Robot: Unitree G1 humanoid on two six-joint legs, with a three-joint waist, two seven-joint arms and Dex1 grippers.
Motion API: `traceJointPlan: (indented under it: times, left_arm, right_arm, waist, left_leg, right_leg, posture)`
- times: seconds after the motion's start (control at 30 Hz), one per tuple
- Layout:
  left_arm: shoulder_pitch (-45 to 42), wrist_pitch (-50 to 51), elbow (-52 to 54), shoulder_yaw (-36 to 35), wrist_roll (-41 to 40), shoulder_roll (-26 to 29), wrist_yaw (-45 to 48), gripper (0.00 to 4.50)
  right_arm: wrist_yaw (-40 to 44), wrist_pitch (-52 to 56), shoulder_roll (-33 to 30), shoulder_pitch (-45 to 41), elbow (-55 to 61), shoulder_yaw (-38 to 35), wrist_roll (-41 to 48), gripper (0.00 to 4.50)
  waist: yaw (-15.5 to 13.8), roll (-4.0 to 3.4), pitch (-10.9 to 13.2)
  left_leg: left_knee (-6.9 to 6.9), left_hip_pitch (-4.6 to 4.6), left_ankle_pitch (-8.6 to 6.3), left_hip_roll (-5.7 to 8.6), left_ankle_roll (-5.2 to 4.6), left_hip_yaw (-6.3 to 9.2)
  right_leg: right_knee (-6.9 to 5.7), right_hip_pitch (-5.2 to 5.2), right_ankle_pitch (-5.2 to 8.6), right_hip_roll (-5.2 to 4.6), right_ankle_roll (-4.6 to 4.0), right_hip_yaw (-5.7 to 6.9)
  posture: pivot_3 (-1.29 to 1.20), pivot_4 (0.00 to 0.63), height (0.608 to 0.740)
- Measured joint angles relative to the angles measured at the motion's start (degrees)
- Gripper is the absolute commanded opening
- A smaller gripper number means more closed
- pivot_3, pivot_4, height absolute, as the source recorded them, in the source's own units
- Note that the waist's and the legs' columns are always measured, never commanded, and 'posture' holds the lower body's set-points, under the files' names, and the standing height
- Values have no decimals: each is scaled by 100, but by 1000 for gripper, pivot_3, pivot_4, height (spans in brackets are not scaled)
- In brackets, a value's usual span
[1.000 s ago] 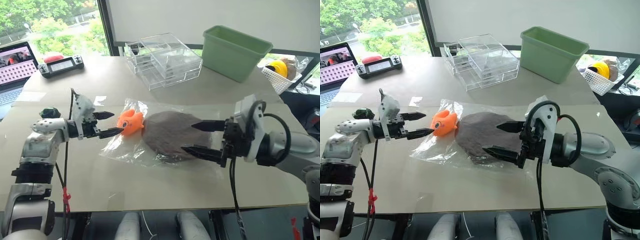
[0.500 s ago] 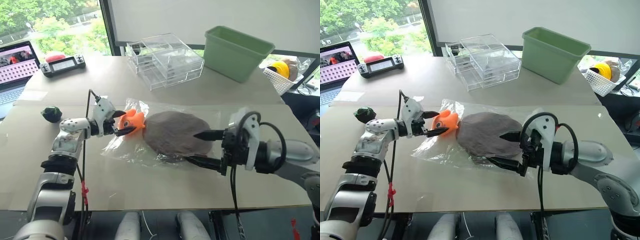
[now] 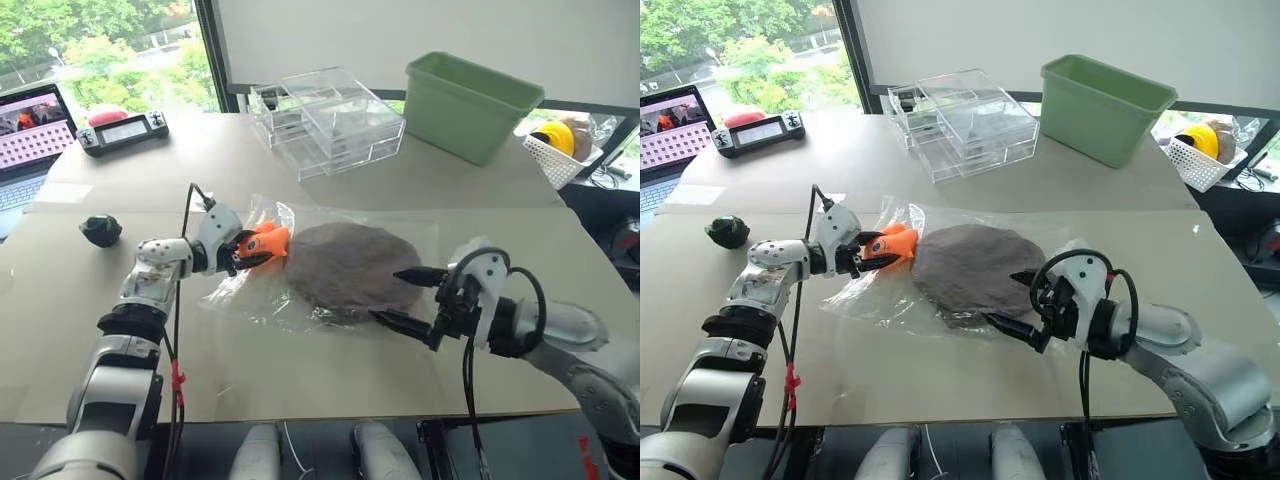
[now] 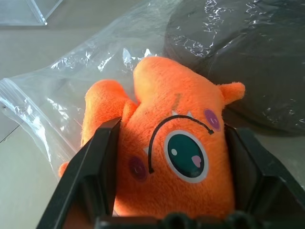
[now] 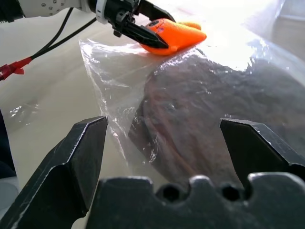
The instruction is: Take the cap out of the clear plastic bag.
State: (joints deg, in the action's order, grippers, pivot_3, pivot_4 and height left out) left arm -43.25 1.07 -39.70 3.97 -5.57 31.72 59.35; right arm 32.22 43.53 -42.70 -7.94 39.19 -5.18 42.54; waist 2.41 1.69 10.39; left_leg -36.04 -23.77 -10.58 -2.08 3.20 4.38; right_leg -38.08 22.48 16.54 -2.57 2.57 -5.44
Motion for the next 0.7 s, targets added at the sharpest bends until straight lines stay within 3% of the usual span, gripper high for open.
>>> traceJointPlan:
  times: [0.2, 0.5, 0.7]
  left_arm:
    - [-48, -89, -84, -1, 26, -2, 43, 27]
    - [-27, -67, -112, -249, -131, -83, -227, 5]
    - [-427, 286, -250, -1276, -736, -98, -1128, 5]
  right_arm:
    - [340, -1022, 486, 497, -212, 190, -616, 4500]
    - [701, -2168, 1103, 739, -714, 478, -1220, 4500]
    - [764, -2433, 1236, 755, -875, 508, -1447, 4500]
  waist:
    - [19, 0, 0]
    - [16, 0, 1]
    - [3, 5, 3]
  left_leg:
    - [0, 10, 0, -1, 0, 0]
    - [-1, 13, 0, -1, 0, 1]
    - [-3, 10, 0, 0, 0, 7]
  right_leg:
    - [-3, -7, 1, 2, 2, -1]
    - [-3, -11, 1, 1, 2, 1]
    - [-4, -11, 0, 0, 1, 6]
  posture:
    - [0, 150, 735]
    - [0, 150, 735]
    - [0, 150, 735]
